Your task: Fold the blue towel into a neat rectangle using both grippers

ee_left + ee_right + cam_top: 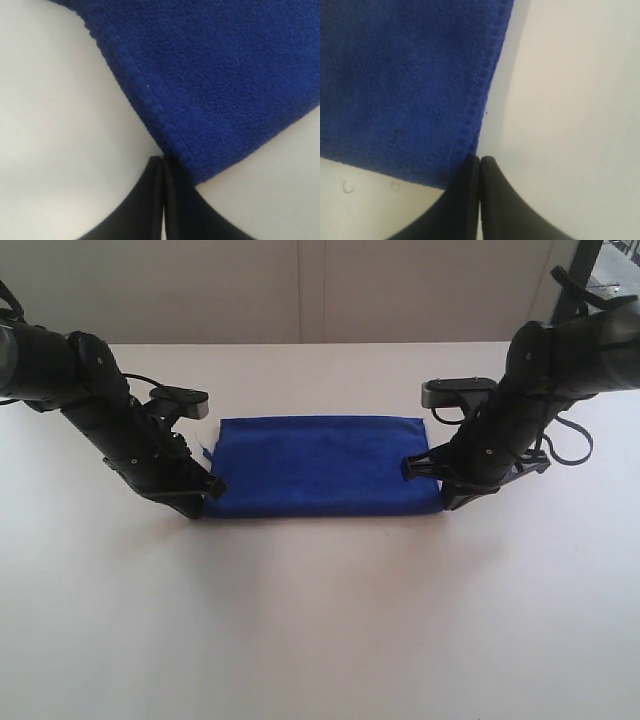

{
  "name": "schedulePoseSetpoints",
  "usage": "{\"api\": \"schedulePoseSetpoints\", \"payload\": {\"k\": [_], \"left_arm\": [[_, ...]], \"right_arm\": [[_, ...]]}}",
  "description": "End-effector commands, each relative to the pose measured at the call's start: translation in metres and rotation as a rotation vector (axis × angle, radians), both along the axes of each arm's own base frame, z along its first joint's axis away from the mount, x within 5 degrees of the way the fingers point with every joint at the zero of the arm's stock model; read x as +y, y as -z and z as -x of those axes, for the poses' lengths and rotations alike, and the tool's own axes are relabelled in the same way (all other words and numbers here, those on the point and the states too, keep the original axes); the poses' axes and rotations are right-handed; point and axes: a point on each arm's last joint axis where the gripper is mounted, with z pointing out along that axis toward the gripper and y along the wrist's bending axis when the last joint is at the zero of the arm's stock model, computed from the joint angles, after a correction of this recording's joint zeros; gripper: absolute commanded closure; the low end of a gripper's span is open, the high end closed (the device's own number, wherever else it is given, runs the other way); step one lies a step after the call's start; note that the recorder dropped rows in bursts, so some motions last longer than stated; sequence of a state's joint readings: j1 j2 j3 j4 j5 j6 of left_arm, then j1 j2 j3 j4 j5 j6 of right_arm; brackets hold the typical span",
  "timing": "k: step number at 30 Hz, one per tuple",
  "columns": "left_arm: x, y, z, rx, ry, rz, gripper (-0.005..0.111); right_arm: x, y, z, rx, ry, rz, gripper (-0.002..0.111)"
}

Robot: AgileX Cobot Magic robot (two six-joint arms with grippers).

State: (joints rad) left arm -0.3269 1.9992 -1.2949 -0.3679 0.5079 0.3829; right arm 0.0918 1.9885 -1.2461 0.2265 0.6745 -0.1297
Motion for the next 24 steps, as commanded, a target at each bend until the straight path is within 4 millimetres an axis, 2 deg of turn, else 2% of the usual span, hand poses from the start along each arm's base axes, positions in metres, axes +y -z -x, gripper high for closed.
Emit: {"api": "schedulePoseSetpoints", "payload": {"k": [1,24], "left_arm": [[0.0033,0.0077,0.0004,0.013,0.002,-0.02,0.107],[0.0037,0.0075,-0.0017,-0.011,-0.002,-0.024,0.107]], "right_arm": [[0.0,-0.0001,0.0017,0.01,-0.001,-0.003,0.108],[0.0042,0.0076,0.0024,0.035,-0.014,-0.004,0.108]]}}
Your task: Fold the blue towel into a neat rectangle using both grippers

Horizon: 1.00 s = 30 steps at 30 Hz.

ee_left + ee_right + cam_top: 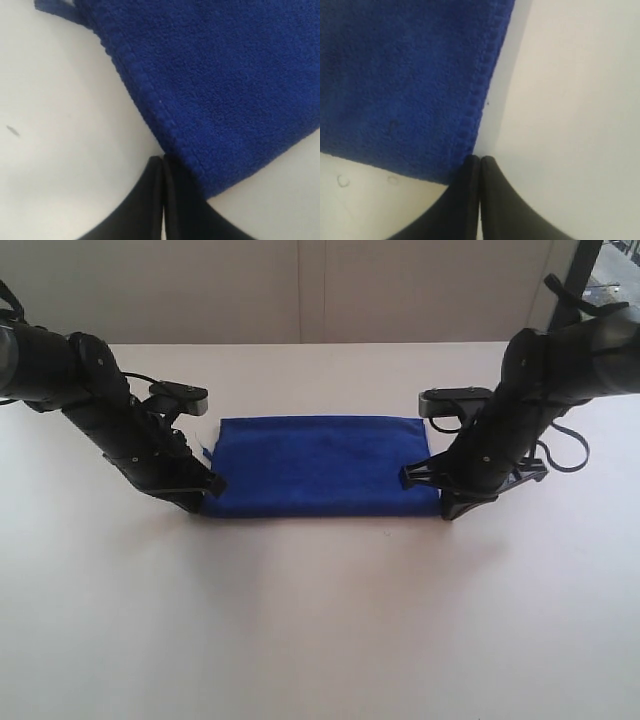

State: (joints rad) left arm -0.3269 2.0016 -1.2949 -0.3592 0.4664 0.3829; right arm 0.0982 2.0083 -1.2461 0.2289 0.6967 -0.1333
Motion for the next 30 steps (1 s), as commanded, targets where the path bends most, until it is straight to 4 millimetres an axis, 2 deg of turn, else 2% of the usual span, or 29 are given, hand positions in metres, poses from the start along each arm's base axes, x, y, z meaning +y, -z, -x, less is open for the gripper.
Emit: {"api": "schedulePoseSetpoints", "payload": {"k": [1,5,11,30], "left_arm": [[0.003,0.007,0.002,0.028,0.006,-0.018,0.107],[0.003,0.007,0.002,0.033,0.005,-0.018,0.107],[0.004,-0.001,0.01,0.086,0.022,-0.015,0.107],[-0.001,-0.004,0.015,0.137,0.038,0.044,0.107]], "right_arm": [[0.001,0.0,0.0,-0.01,-0.002,-0.002,0.108],[-0.002,-0.003,-0.001,-0.03,-0.01,0.023,0.108],[-0.006,-0.024,0.0,-0.082,0.007,0.057,0.108],[-0.006,-0.025,-0.003,-0.114,0.03,0.052,0.108]]}}
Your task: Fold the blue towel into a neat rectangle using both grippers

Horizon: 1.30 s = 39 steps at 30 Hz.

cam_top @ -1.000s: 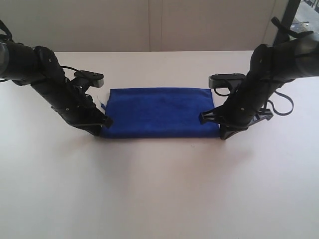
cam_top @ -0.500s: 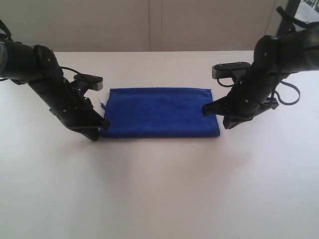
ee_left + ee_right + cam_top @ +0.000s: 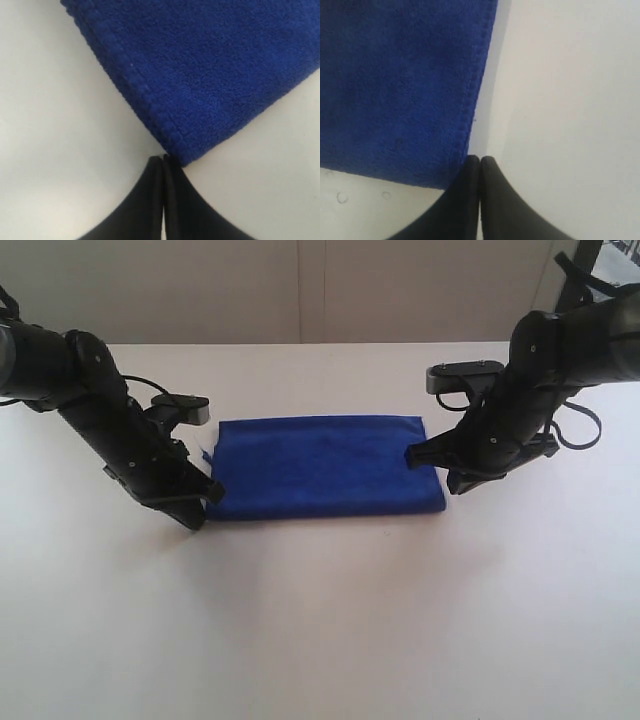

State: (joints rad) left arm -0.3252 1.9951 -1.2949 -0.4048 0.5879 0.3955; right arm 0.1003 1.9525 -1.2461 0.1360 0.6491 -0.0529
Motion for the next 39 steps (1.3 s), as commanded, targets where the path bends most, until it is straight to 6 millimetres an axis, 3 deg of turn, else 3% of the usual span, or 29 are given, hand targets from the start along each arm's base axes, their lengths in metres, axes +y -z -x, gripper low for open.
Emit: {"api": "schedulePoseSetpoints", "payload": {"k": [1,17,25,39], "left_arm": [[0.001,-0.002,0.004,0.02,0.018,0.014,0.107],[0.01,0.001,0.0,-0.03,0.015,-0.096,0.107],[0.01,0.001,0.0,-0.029,0.009,-0.095,0.107],[0.01,0.001,-0.001,-0.031,0.008,-0.095,0.107]], "right_arm": [[-0.001,-0.003,0.0,-0.015,0.004,0.003,0.108],[-0.003,-0.002,-0.002,-0.037,-0.004,0.024,0.108],[-0.002,0.02,-0.002,0.03,-0.001,0.026,0.108],[0.001,0.02,0.0,0.064,0.011,-0.014,0.108]]}}
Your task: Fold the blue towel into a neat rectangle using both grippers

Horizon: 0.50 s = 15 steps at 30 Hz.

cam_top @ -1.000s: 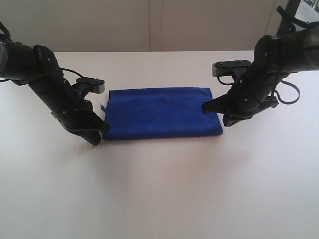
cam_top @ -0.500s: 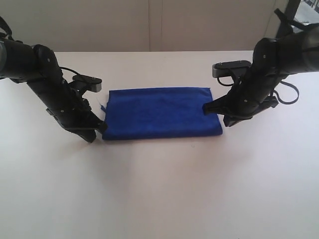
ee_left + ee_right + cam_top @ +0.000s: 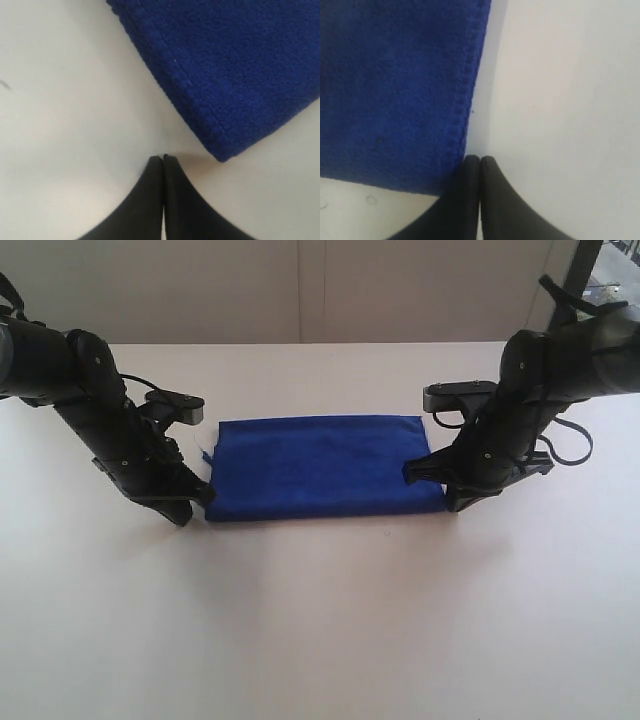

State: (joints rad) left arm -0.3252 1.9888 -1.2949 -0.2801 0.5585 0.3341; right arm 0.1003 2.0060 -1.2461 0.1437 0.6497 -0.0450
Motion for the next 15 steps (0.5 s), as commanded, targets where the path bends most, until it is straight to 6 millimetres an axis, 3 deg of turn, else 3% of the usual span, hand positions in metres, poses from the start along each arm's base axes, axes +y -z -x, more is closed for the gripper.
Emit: {"api": "schedulePoseSetpoints", "payload": {"k": [1,15], "left_arm": [[0.0025,0.0013,0.0023,0.015,0.0,-0.01,0.107],[0.0025,0.0013,0.0023,0.015,0.0,-0.01,0.107]], "right_arm": [[0.0011,-0.0004,0.0017,0.01,-0.008,-0.017,0.108],[0.0028,-0.0006,0.0018,0.01,-0.023,-0.033,0.108]]}}
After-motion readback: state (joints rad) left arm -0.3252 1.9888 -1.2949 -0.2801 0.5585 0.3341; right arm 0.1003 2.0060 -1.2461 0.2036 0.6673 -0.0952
